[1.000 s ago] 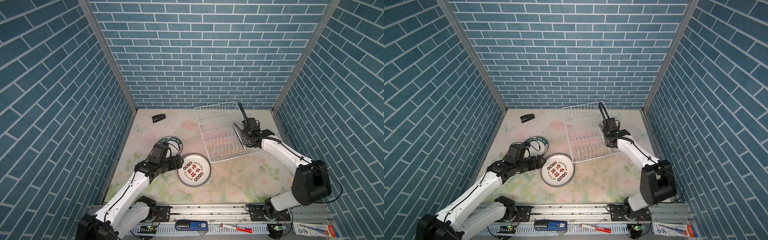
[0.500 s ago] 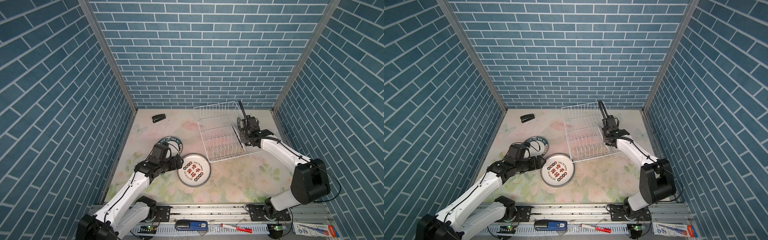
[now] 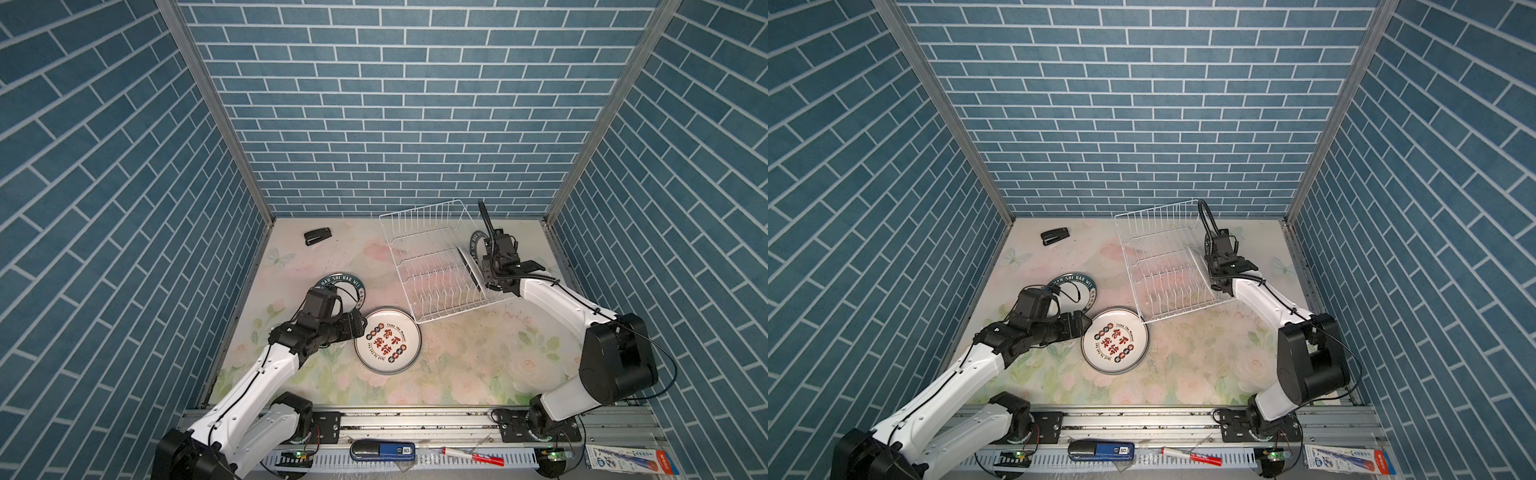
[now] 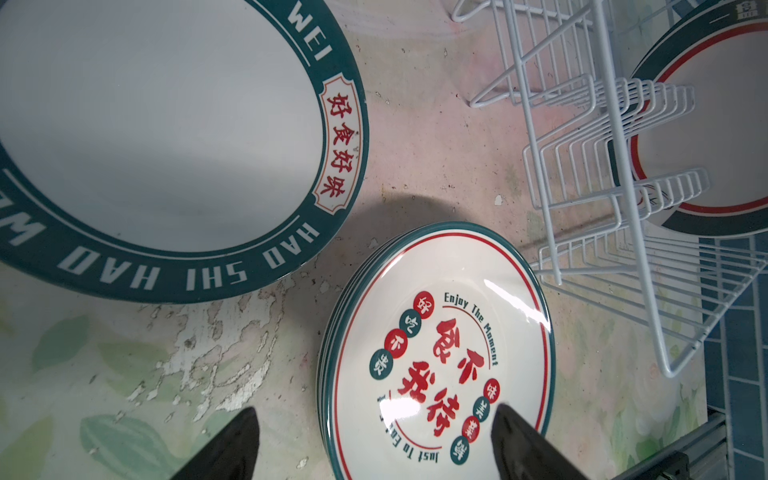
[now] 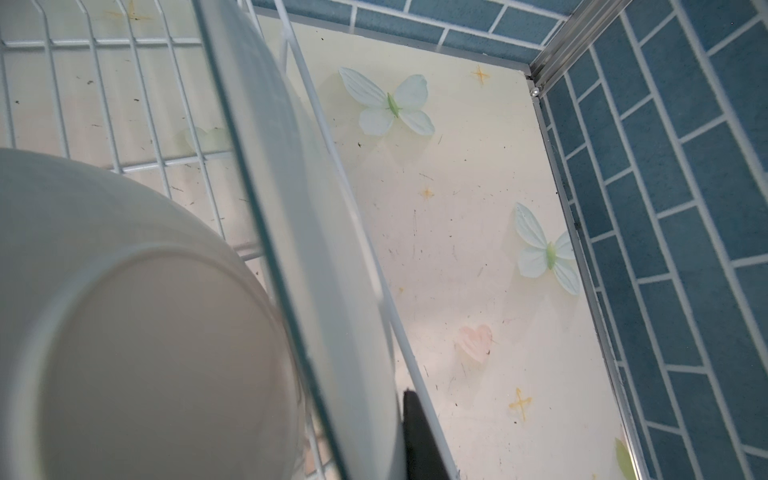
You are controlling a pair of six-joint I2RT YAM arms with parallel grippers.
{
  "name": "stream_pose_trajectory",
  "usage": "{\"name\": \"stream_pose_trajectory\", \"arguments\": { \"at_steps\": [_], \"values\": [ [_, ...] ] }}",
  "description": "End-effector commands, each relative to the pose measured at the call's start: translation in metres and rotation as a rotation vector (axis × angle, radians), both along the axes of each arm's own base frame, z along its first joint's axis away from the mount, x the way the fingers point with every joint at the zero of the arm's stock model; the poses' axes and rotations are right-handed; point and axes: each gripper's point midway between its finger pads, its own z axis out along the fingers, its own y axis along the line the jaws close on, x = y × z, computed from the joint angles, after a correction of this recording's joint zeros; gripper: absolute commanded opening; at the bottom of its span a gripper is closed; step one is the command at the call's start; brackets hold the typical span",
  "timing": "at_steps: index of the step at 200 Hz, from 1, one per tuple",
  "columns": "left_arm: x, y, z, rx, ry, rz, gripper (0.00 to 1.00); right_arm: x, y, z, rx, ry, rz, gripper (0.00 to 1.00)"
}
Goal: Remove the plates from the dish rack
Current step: 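Lift the HAO SHI HAO WEI plate up out of the rack with the right gripper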
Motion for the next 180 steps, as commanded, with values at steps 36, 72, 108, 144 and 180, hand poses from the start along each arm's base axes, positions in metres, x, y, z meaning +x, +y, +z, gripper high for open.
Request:
{"name": "stream_pose_trajectory", "arguments": {
  "at_steps": [36,72,108,144,180],
  "values": [
    [-0.002,0.0,-0.004,-0.002,0.009,0.008,0.89,-0.002,0.008,0.01,-0.018,-0.05,0.068,0.0],
    [0.0,0.003,-0.005,-0.005,0.002,0.043,0.89,-0.003,0.001,0.041,-0.022,-0.151,0.043,0.0],
    [0.005,0.004,-0.003,-0.012,-0.029,0.063,0.99,-0.004,-0.003,0.084,-0.023,-0.274,0.029,0.0],
    [0.009,0.012,0.004,0.018,-0.07,0.094,0.99,-0.004,-0.006,0.119,-0.073,-0.359,0.028,0.0],
    [0.014,0.018,0.014,0.03,-0.104,0.125,0.99,-0.007,-0.006,0.171,-0.074,-0.521,0.032,0.0]
  ]
}}
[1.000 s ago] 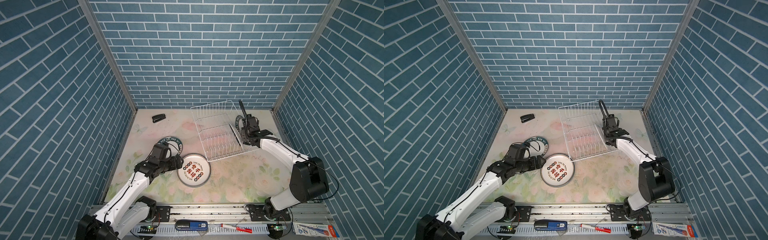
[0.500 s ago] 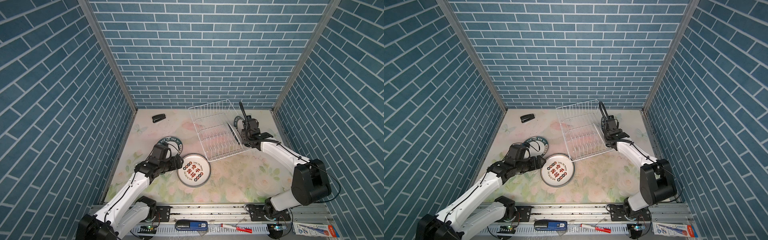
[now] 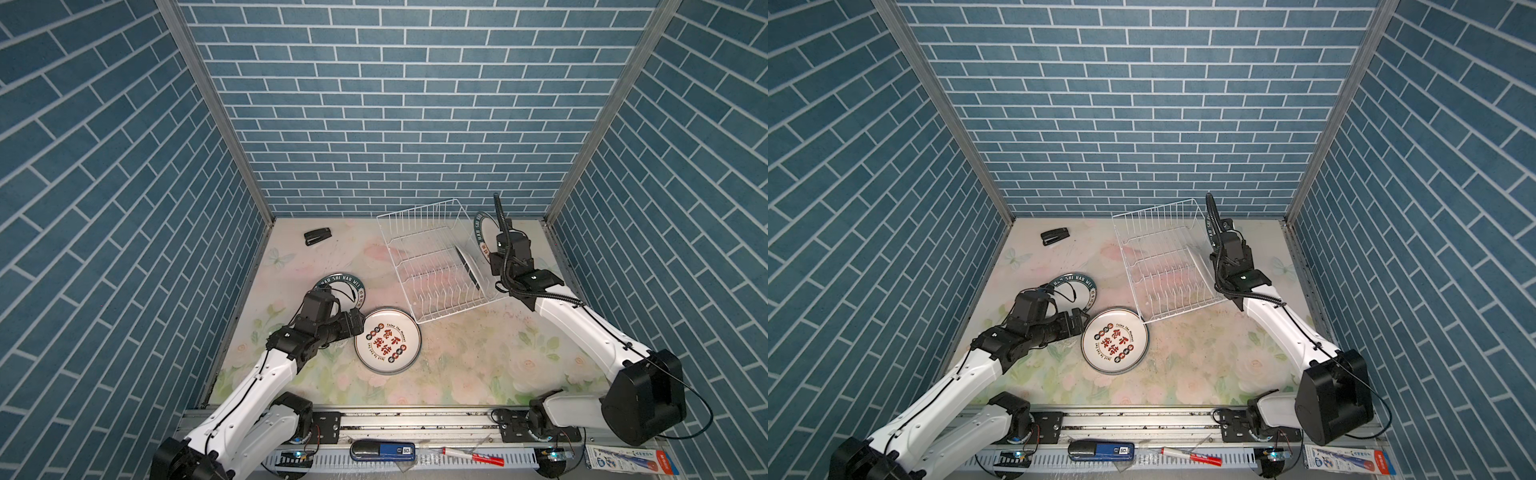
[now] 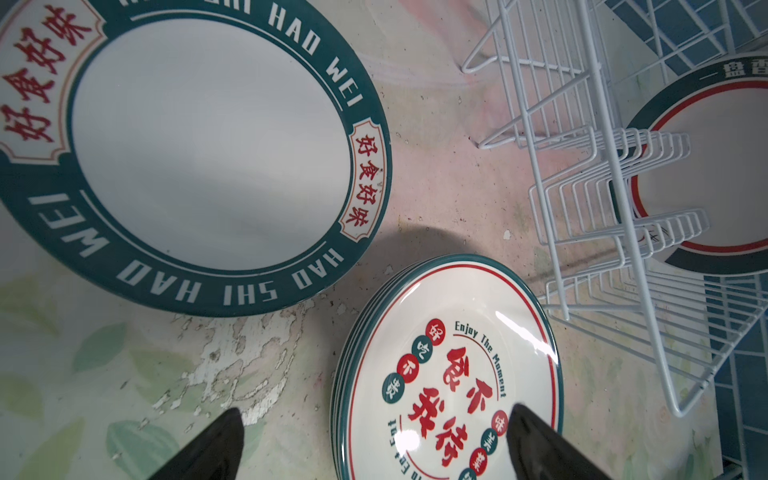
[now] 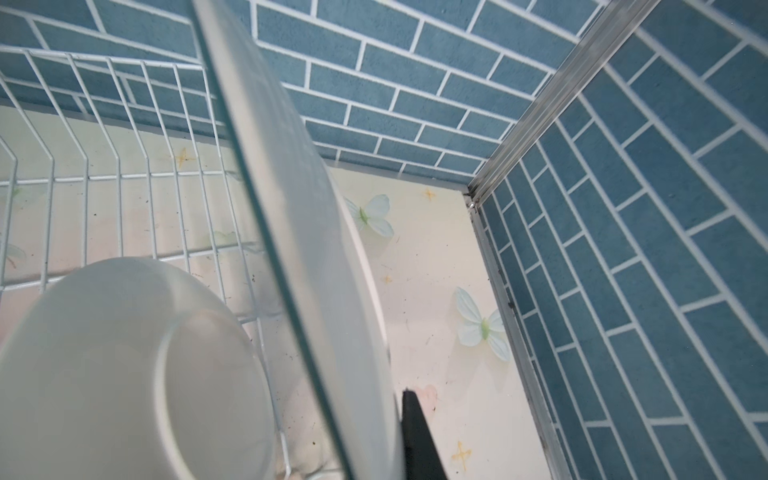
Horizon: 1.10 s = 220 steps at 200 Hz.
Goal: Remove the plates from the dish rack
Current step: 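Lift the HAO SHI HAO WEI plate up out of the rack with the right gripper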
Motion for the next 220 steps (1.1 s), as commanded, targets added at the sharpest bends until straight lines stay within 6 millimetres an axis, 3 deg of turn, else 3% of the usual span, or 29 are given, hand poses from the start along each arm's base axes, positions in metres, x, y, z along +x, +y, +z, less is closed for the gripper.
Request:
{"name": "stream_pose_trajectory", "arguments": {
  "at_steps": [1,43,118,129,133,173,220],
  "values": [
    [0.005,0.005,0.01,0.017,-0.04,0.033,0.99,0.002,-0.002,0.079,0.023,-0.244,-0.015,0.0],
    [0.014,0.004,0.019,0.028,-0.054,0.034,0.99,-0.003,0.011,0.119,0.146,-0.406,0.063,0.0],
    [0.032,-0.008,0.045,-0.01,-0.116,0.008,0.99,-0.029,0.091,0.126,0.697,-0.301,0.436,0.0],
    [0.032,-0.009,0.043,-0.01,-0.112,-0.005,0.99,-0.032,0.104,0.123,0.767,-0.243,0.48,0.0],
    [0.036,-0.012,0.055,-0.019,-0.137,-0.011,0.99,-0.033,0.109,0.123,0.792,-0.221,0.496,0.0],
    [0.041,-0.024,0.079,-0.082,-0.198,-0.053,0.99,-0.04,0.157,0.101,1.037,0.04,0.609,0.0],
    [0.044,-0.043,0.103,-0.173,-0.282,-0.127,0.99,-0.051,0.188,0.065,1.143,0.255,0.666,0.0]
  ]
}}
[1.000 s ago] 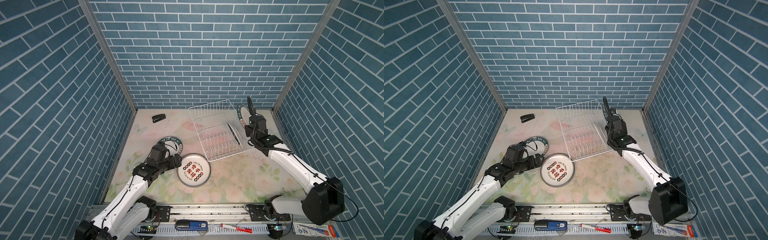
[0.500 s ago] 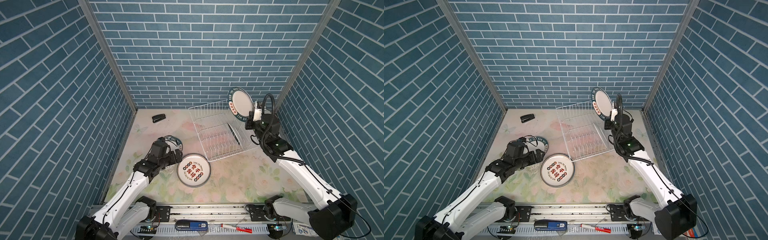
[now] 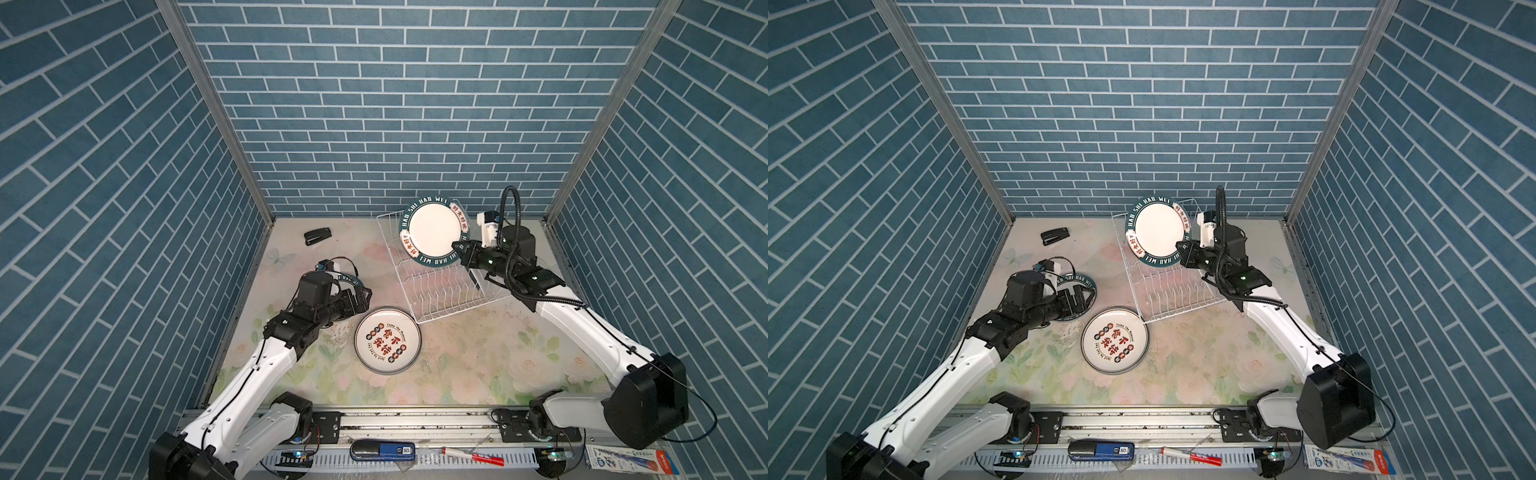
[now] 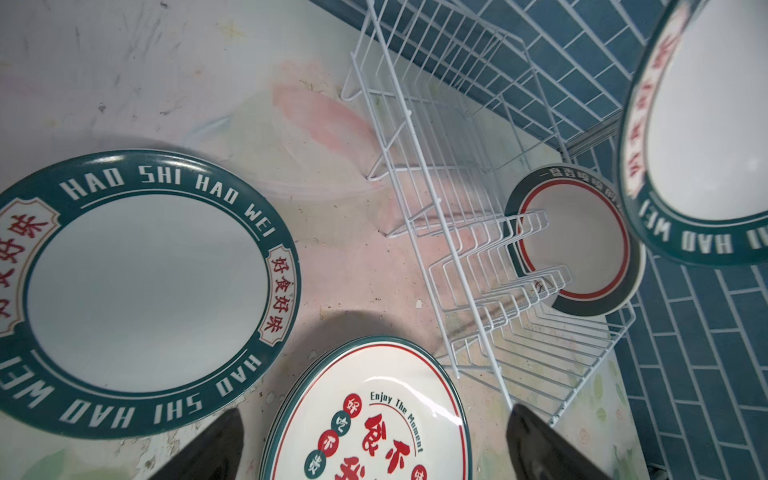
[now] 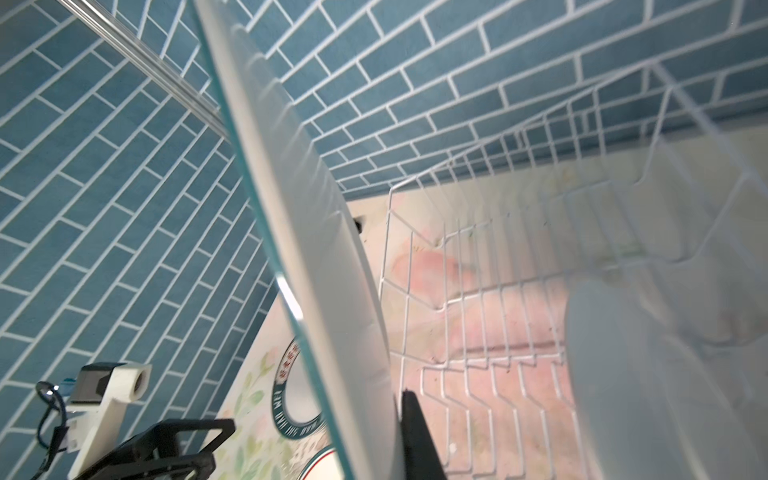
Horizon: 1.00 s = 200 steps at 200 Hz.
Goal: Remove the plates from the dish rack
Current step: 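Grasp the plate rim with the left gripper while the right gripper holds it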
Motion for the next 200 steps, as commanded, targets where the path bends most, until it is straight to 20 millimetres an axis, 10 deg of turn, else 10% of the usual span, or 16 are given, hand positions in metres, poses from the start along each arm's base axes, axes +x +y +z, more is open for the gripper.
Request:
{"name": "stream_pose_trajectory", "arguments": {
  "at_steps": [1,70,200],
  "values": [
    [0.004,-0.015,0.027,-0.062,-0.093,-0.07,0.99,-0.015,0.024,0.033,0.15,0.023,0.122,0.0],
    [0.027,-0.044,0.047,-0.214,-0.206,-0.144,0.98,-0.034,0.057,0.007,0.156,0.153,0.25,0.0],
    [0.068,-0.074,0.044,-0.339,-0.243,-0.19,0.55,-0.032,0.065,-0.01,0.259,0.169,0.258,0.0]
  ]
}}
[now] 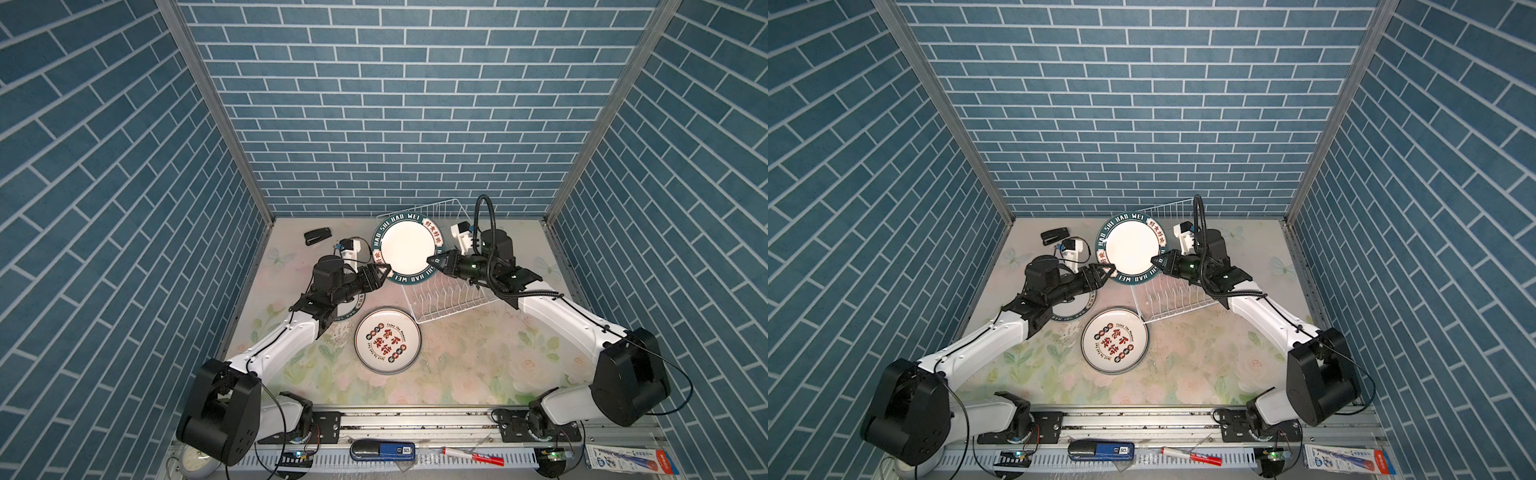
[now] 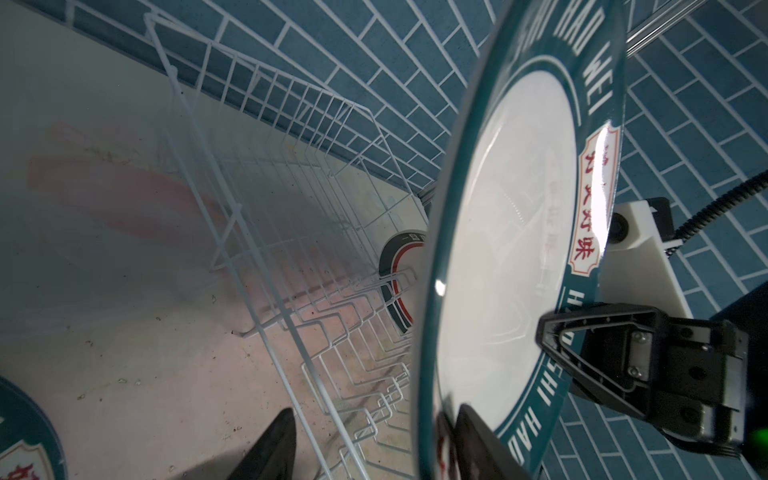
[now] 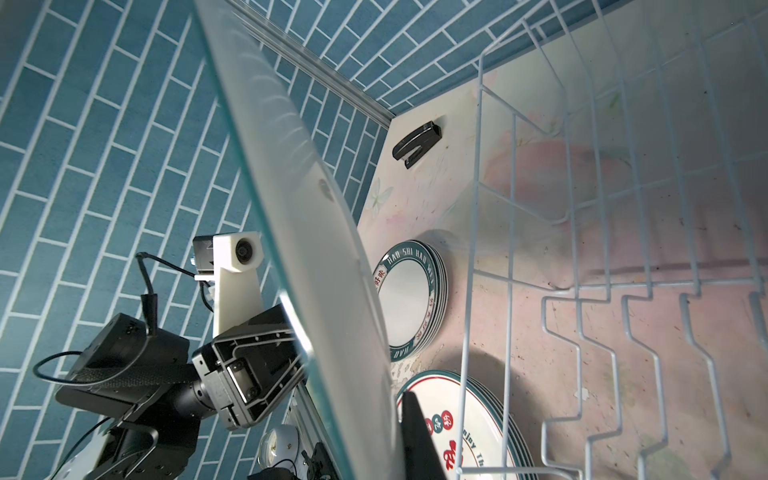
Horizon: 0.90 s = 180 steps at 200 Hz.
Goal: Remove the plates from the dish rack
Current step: 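Grasp the plate rim with the left gripper while the right gripper holds it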
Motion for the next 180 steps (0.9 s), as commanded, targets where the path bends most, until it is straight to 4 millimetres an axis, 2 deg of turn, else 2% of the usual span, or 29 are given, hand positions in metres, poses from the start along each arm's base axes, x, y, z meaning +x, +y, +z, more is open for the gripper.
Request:
{"name": "stream_pose_trajectory", "arguments": {
  "at_steps": [1,31,53,96,119,132,151,167,180],
  "values": [
    [0.002,-0.005,0.015,-0.037,-0.053,-0.018,0.55,-0.002,0.006,0.012,0.095,-0.024,0.024,0.0],
    [0.003,-0.009,0.02,-0.072,-0.074,-0.034,0.48,-0.004,0.009,0.008,0.106,-0.011,0.036,0.0],
    [0.004,-0.01,0.021,-0.084,-0.078,-0.033,0.35,-0.004,0.01,0.005,0.106,-0.004,0.04,0.0],
    [0.007,-0.017,0.023,-0.119,-0.082,-0.065,0.18,-0.002,0.013,0.0,0.108,0.002,0.046,0.0],
    [0.009,-0.022,0.025,-0.137,-0.074,-0.087,0.0,0.0,0.015,-0.004,0.105,0.005,0.052,0.0],
    [0.008,-0.024,0.026,-0.151,-0.077,-0.103,0.0,0.002,0.016,-0.005,0.098,-0.004,0.06,0.0],
    [0.008,-0.024,0.026,-0.157,-0.072,-0.103,0.0,0.005,0.017,-0.008,0.088,-0.01,0.058,0.11],
    [0.008,-0.02,0.027,-0.147,-0.068,-0.086,0.0,0.009,0.016,-0.011,0.063,-0.013,0.04,0.33],
    [0.007,-0.014,0.029,-0.138,-0.075,-0.064,0.0,0.012,0.013,-0.01,0.046,-0.034,0.031,0.45]
  ]
}}
